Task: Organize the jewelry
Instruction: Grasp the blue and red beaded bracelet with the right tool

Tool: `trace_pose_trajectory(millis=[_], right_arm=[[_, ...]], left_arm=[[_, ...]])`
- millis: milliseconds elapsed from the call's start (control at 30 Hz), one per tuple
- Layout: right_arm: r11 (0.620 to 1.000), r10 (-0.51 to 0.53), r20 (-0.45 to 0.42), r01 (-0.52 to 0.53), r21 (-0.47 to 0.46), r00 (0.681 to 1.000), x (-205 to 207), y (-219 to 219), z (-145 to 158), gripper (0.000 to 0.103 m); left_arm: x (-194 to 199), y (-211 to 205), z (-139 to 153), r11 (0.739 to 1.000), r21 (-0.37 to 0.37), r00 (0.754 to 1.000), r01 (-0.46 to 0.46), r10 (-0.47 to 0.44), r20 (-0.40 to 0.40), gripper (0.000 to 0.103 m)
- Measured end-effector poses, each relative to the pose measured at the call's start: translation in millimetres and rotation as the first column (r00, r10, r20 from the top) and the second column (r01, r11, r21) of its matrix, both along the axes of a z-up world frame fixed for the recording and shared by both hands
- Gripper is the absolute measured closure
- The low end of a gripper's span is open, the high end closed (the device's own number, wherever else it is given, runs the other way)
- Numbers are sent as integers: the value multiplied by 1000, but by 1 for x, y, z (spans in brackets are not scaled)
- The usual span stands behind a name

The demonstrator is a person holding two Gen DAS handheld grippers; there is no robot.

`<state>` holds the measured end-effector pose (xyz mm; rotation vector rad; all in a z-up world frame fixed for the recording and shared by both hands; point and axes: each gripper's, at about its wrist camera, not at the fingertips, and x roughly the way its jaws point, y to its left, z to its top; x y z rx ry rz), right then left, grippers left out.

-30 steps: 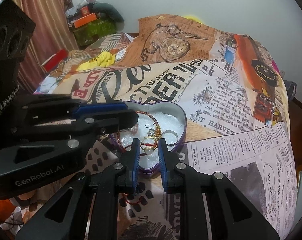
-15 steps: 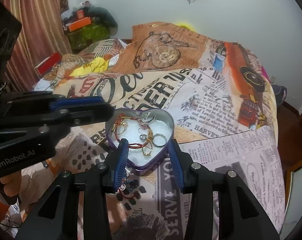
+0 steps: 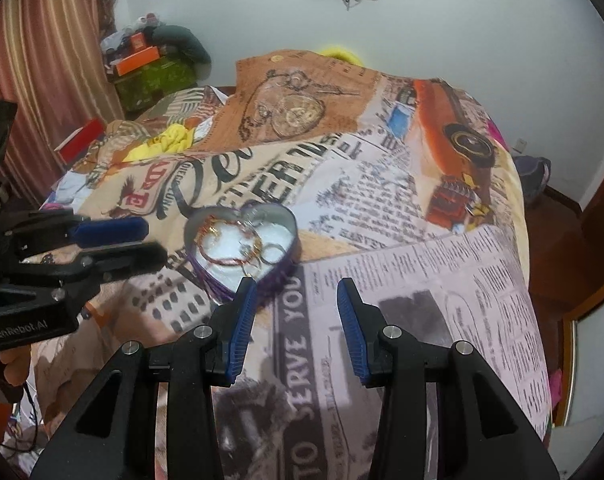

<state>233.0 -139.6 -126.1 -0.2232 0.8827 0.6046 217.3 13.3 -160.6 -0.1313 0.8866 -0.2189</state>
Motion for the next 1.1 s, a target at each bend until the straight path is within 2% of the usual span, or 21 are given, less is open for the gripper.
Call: trace_pose_trajectory(millis=[100,267,400,467,600,800,967,1100], right_arm=[[1000,-11,-14,11,-8,1000,-1,-6,-6,65],[1000,-25,-37,24,-14,999,-1,-13,-14,65],[1000,-25,-53,25,-14,998,-1,-15,-19,65],[1000,-25,-59,25,-17,998,0,-15,-22,65],[1000,-22,-73,22,-14,997,0,-14,-27,65],[1000,-19,-85,18,-8,996,1,-13,-31,65],[1000,-17,-90,16,-10,996,0,-13,-32,65],[1000,-15,-92,14,-12,996,-1,-12,-32,65]], left_arm=[[2,-4,-15,1000,-7,999,4,-5,-49,69],[8,-9,-37,998,-64,991,8,-16,-131,69],[6,-18,-40,997,-70,991,26,-35,-131,69],[5,-24,-40,998,-51,992,28,-34,-122,69],[1,-30,-39,999,-31,993,44,-48,-106,85],[1,-42,-41,996,6,992,85,-84,-95,90],[5,-42,-48,997,23,992,72,-70,-101,96],[3,-41,-47,997,22,993,71,-69,-91,96]])
